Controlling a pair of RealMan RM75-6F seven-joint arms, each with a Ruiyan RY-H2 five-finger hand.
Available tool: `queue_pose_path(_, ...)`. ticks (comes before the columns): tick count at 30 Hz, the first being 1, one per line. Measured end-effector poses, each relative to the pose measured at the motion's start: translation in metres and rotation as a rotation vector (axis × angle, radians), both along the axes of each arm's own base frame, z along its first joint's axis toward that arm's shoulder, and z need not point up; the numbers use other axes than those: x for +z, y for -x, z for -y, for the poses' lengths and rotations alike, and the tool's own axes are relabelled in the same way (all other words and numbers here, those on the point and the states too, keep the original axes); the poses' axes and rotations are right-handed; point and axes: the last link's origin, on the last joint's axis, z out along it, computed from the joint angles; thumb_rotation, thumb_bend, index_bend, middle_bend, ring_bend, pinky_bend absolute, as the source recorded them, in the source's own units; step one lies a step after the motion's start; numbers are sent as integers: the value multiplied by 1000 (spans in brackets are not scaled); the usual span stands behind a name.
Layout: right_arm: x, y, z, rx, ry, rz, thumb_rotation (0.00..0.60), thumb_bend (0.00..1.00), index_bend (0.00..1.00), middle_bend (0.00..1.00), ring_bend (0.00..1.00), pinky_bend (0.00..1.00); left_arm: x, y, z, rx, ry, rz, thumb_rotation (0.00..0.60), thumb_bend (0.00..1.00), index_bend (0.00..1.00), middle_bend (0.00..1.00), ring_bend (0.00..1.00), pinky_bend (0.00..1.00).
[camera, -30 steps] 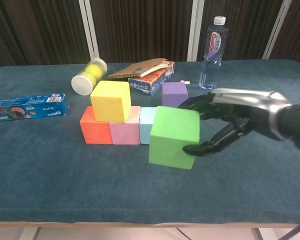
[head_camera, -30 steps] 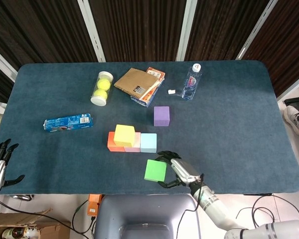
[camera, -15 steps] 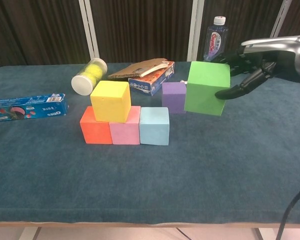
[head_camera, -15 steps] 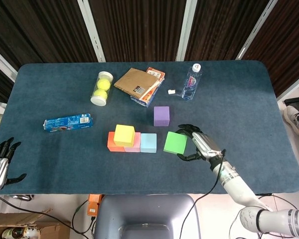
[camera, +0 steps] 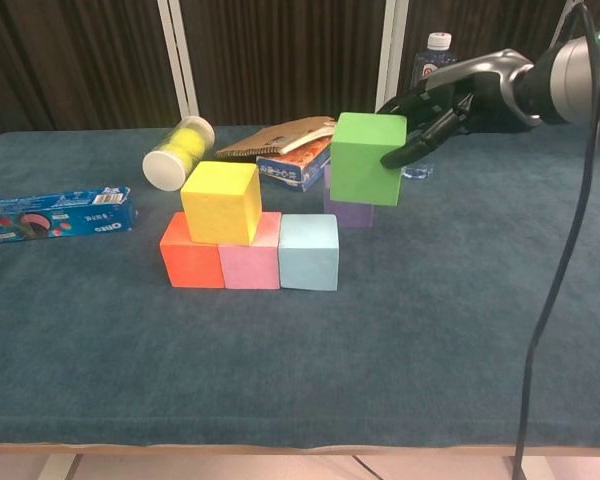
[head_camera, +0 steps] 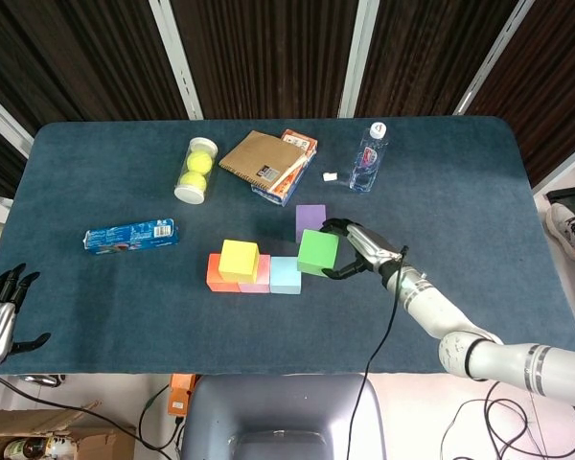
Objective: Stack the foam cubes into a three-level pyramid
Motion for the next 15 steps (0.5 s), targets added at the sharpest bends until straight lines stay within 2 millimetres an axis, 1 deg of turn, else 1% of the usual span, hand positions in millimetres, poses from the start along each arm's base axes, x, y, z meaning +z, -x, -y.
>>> queue_pose_path(5, -14, -7, 6, 15, -30, -11, 600, 271, 405, 104, 0, 0, -2, 0, -2, -1, 6, 0, 600, 9, 147, 0, 0, 115)
queue_pose_path(11, -33, -15, 7, 47, -55, -5, 600, 272, 406, 103, 0, 0, -2, 0, -2, 0, 3, 2, 600, 9, 147, 0, 0, 115)
queue_pose_path(15, -40, -18, 8, 47, -55, 13, 600, 274, 410, 103, 0, 0, -1, 1, -2, 2, 3, 3, 600, 9, 147, 0, 0, 115)
